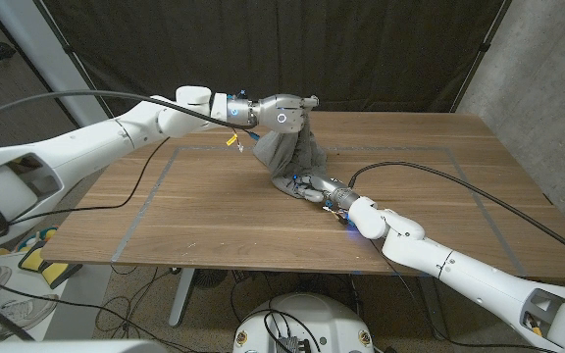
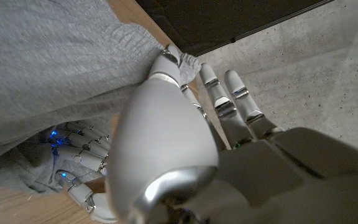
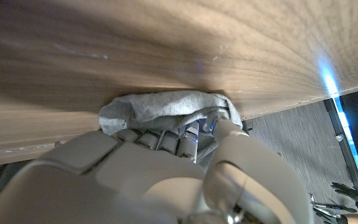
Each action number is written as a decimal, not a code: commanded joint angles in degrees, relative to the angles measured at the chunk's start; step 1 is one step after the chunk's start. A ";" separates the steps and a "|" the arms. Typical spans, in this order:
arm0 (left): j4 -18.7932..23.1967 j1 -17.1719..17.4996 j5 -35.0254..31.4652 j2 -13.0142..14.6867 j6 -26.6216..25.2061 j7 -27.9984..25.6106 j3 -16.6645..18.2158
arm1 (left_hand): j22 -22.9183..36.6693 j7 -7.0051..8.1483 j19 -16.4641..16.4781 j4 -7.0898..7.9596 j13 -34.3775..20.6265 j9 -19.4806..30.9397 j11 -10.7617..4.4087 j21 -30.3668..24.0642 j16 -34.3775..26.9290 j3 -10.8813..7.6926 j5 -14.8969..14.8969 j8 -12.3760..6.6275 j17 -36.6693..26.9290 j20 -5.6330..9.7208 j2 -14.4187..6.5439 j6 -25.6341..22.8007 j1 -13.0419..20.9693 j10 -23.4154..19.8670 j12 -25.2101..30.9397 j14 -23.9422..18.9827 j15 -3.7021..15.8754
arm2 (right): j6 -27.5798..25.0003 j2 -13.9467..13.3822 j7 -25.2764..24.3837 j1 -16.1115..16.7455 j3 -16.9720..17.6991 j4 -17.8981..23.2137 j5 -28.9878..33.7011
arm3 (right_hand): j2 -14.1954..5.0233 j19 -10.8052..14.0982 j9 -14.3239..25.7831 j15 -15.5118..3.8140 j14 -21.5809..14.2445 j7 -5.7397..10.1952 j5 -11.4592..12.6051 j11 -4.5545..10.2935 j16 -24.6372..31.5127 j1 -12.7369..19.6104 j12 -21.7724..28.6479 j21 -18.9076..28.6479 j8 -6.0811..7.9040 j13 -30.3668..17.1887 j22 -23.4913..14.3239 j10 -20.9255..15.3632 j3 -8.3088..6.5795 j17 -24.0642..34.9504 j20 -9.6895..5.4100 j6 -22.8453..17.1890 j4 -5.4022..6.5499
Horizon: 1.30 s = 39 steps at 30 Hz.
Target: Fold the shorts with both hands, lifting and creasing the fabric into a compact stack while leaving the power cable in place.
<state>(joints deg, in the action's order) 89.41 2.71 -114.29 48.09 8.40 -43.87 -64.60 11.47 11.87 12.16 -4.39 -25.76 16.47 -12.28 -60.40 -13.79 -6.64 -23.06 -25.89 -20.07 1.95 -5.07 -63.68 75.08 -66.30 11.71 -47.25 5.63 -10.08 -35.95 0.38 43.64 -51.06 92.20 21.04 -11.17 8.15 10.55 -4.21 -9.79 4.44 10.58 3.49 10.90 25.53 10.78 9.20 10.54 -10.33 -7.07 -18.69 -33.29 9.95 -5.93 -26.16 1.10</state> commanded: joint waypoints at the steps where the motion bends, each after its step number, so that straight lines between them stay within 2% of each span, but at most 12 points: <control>1: -5.86 -2.05 2.18 -4.97 -0.63 -2.67 -4.46 | 0.13 -0.18 0.07 0.02 -0.01 -0.01 -0.20 -0.33 0.27 0.33 0.26 -0.34 -0.12 1.40 -0.22 0.14 0.70 -0.48 0.26 -0.60 8.09 | -0.11 -0.53 0.41 0.28 0.58 0.52 -0.57 | 0.18 4.84 0.13 -2.10 -1.80 0.06 -0.15 -1.14 0.17 0.81 0.20 1.86 0.24 -0.65 -2.74 -0.92 -0.13 0.30 5.17 0.02 -0.61; 12: -8.83 -1.61 8.13 -7.50 -2.22 -5.42 -6.57 | 0.10 -0.25 0.47 0.09 0.26 -0.42 -0.16 -0.58 0.21 1.13 1.16 -0.53 -0.22 1.84 -0.57 0.26 1.20 -0.72 0.38 -1.46 8.15 | -0.41 -0.75 0.49 0.29 0.76 0.98 -0.59 | 0.16 4.90 0.14 -2.05 -1.74 0.16 -0.29 -1.10 0.22 1.27 0.17 1.90 0.20 -0.66 -2.75 -0.74 -0.25 0.37 5.30 0.20 -1.04; 20: -8.79 -1.10 11.37 -7.54 -0.96 -6.08 -7.53 | 0.08 -0.27 0.83 0.07 0.70 -0.82 -0.14 -0.85 0.22 1.72 1.99 -0.58 -0.31 2.04 -0.81 0.24 1.53 -0.89 0.35 -1.98 8.17 | -0.11 -0.48 0.01 0.24 0.78 0.82 -0.53 | 0.14 5.01 0.16 -2.02 -1.81 0.12 -0.38 -1.09 0.30 1.50 0.17 1.95 0.09 -0.67 -2.76 -0.64 -0.28 0.43 5.42 0.53 -1.23; 26: -8.16 -0.06 14.50 -7.02 1.24 -6.42 -7.67 | -0.04 -0.31 1.03 0.61 0.83 -1.40 -0.25 -0.92 0.55 2.32 2.70 -0.28 -0.05 1.97 -1.09 0.60 0.96 -0.94 0.47 -2.32 8.02 | -0.20 -0.33 0.37 0.01 0.69 0.70 -0.64 | 0.30 5.08 0.17 -1.94 -1.84 0.27 -0.48 -1.41 0.36 1.73 0.16 1.98 -0.01 -0.68 -2.76 -0.52 -0.20 0.47 5.59 0.94 -1.50; 29: -7.92 0.30 15.19 -6.78 1.91 -6.55 -7.60 | -0.20 -0.32 0.92 1.09 0.94 -1.77 -0.30 -0.71 0.92 2.72 3.01 -0.13 0.27 1.68 -1.13 0.71 0.41 -0.71 0.39 -2.29 7.91 | -0.36 -0.33 0.61 -0.10 0.63 0.84 -0.62 | 0.34 5.12 0.17 -1.88 -1.88 0.26 -0.51 -1.25 0.40 1.80 0.18 1.99 0.00 -0.68 -2.77 -0.52 -0.16 0.49 5.59 0.99 -1.59; 37: -5.58 2.45 17.65 -5.30 3.97 -3.93 -6.60 | -0.62 -0.18 1.12 4.16 2.10 -3.58 -0.02 0.40 1.86 4.83 3.62 1.22 1.56 1.37 -1.04 2.02 -3.22 0.32 -0.18 -1.73 7.83 | 0.52 -0.98 0.59 -0.11 1.09 2.02 -0.70 | 0.46 5.72 0.19 -1.63 -2.22 0.38 -0.61 -1.35 0.60 1.98 0.15 2.22 -0.03 -0.69 -2.78 -0.30 0.01 0.56 6.43 1.28 -1.84; 38: -5.05 2.67 17.60 -5.01 4.21 -3.08 -6.49 | -0.66 0.05 1.38 5.78 2.88 -4.93 0.09 0.97 1.99 6.12 3.72 2.54 2.07 1.42 -0.99 2.86 -5.00 1.58 -0.41 -1.54 7.82 | 0.63 -1.02 0.28 0.11 1.36 2.29 -0.89 | 0.50 5.81 0.19 -1.51 -2.27 0.34 -0.62 -1.32 0.62 2.00 0.14 2.25 -0.04 -0.69 -2.78 -0.26 0.05 0.57 6.48 1.36 -1.88; 39: -4.77 2.87 17.76 -4.84 4.54 -2.60 -6.33 | -0.66 0.07 1.41 6.06 3.21 -5.16 0.12 1.12 2.10 6.47 3.73 2.83 2.23 1.20 -0.83 2.96 -5.29 1.99 -0.54 -1.29 7.87 | 0.54 -1.23 0.52 0.08 1.38 2.73 -0.76 | 0.62 5.89 0.19 -1.39 -2.31 0.27 -0.64 -1.34 0.64 2.00 0.13 2.28 -0.06 -0.69 -2.79 -0.22 0.13 0.57 6.61 1.43 -1.94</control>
<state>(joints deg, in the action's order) 82.13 3.39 -99.52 41.77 10.37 -49.61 -71.91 10.67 11.84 12.93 0.20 -23.34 12.29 -12.17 -59.81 -11.98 -1.19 -19.65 -24.11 -18.23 2.26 -6.07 -61.44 71.19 -65.55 11.51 -49.17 6.33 -10.42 -36.52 1.33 43.69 -50.29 93.29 20.35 -10.75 7.84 10.70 -4.21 -9.80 5.00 10.15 3.16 11.13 26.84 10.64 9.21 10.33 -10.35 -7.08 -18.36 -33.20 9.99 -5.62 -25.12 -0.58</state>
